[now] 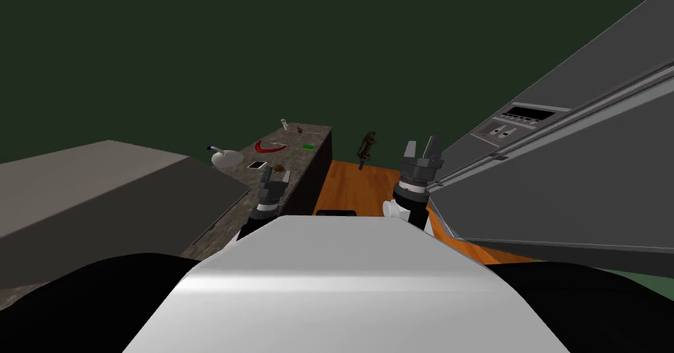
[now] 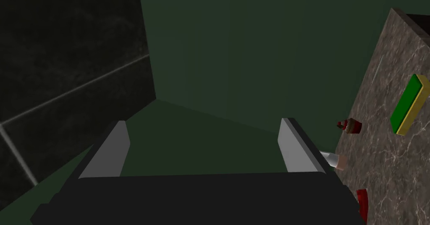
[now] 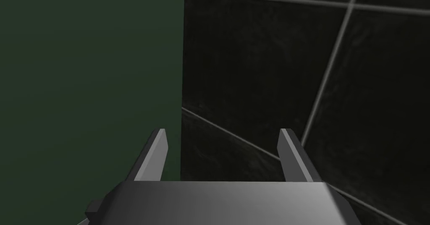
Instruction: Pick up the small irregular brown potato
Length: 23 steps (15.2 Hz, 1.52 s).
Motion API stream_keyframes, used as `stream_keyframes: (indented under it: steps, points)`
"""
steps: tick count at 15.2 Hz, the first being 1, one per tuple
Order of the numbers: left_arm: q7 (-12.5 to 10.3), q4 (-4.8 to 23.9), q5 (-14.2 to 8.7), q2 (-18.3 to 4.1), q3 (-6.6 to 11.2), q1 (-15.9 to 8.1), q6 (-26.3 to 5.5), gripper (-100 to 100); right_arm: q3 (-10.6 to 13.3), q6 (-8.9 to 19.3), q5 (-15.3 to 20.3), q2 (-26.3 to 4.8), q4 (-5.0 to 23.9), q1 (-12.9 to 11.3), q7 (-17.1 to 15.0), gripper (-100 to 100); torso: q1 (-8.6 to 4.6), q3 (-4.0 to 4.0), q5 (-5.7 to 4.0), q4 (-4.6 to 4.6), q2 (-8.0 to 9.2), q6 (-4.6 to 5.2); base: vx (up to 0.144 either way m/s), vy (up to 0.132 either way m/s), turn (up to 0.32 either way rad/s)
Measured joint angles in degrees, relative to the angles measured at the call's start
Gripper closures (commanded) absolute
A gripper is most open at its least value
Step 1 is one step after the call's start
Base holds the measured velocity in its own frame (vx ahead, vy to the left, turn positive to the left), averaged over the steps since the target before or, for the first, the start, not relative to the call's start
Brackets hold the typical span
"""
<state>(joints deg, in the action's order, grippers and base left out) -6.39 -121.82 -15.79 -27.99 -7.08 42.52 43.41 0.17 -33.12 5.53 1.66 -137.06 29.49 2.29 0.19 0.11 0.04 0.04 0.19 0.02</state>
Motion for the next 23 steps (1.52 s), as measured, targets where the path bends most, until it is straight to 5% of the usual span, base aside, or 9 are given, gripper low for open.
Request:
stream_keyframes:
  steps: [12,23]
  points:
    - [1.26,5.70,-10.55,-14.29,-2.65,9.74,6.99,-100,0.00,0.00,0.00,0.00,0.00,0.01,0.00,0,-0.01,-0.18,0.00,-0.07,-0.31,-0.01,0.009,0.017,-0.107]
    - [2.70,12.63,-19.38,-26.62,-5.39,17.33,11.55,-100,-0.01,0.00,0.00,0.00,-0.01,0.02,0.00,0,0.03,-0.31,0.00,-0.12,-0.55,-0.01,0.067,0.021,-0.076]
